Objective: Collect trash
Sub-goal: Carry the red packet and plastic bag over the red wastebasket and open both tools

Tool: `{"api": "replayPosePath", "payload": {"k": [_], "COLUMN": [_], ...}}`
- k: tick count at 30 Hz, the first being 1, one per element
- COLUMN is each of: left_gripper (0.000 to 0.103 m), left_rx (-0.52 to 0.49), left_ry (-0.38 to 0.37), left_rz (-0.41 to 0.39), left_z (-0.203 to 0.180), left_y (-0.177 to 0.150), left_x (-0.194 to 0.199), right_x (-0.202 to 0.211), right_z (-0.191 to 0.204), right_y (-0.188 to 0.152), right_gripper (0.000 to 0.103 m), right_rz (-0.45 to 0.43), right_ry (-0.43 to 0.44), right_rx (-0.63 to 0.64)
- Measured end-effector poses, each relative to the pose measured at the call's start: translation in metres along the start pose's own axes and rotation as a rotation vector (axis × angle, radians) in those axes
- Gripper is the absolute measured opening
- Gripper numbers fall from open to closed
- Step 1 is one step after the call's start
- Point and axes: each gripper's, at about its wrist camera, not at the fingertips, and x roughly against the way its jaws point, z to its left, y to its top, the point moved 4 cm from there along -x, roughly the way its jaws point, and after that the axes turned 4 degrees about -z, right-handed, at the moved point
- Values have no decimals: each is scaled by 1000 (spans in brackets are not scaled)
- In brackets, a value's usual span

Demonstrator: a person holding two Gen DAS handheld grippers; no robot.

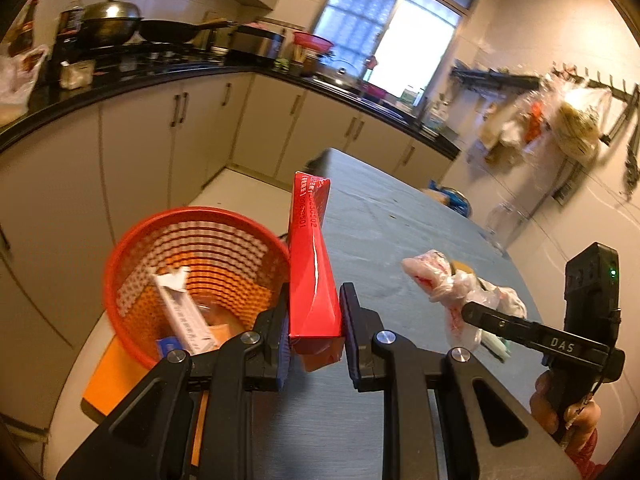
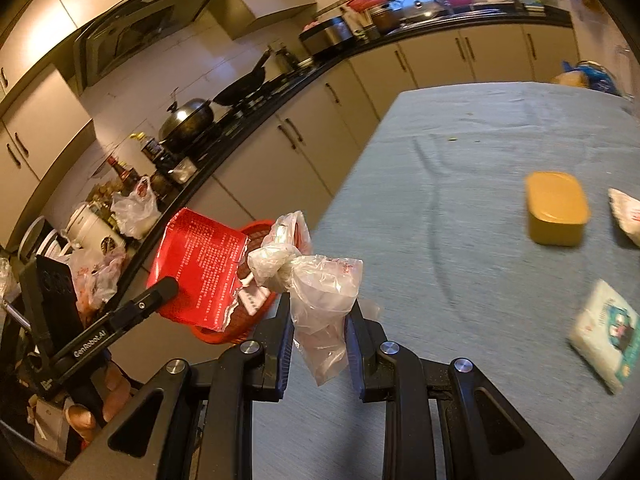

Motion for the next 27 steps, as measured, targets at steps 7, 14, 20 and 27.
{"api": "replayPosePath", "payload": {"k": [7, 14, 20, 27], "left_gripper": [21, 21, 21, 21], "left_rx": [47, 61, 81, 83], "left_ry": [52, 102, 134, 162], "left_rz": [-21, -25, 5, 37], "left_z": [36, 57, 76, 86], "left_y": [8, 7, 2, -7], "left_x": [3, -2, -10, -18], "right_x": [-33, -62, -92, -124], "right_z": [31, 54, 64, 76], "right_y": [6, 9, 8, 10], "right_gripper": [26, 26, 26, 26], "right_rz": [45, 81, 130, 155], "right_ry": [43, 78, 101, 98], "right_rx": [19, 29, 0, -3]}}
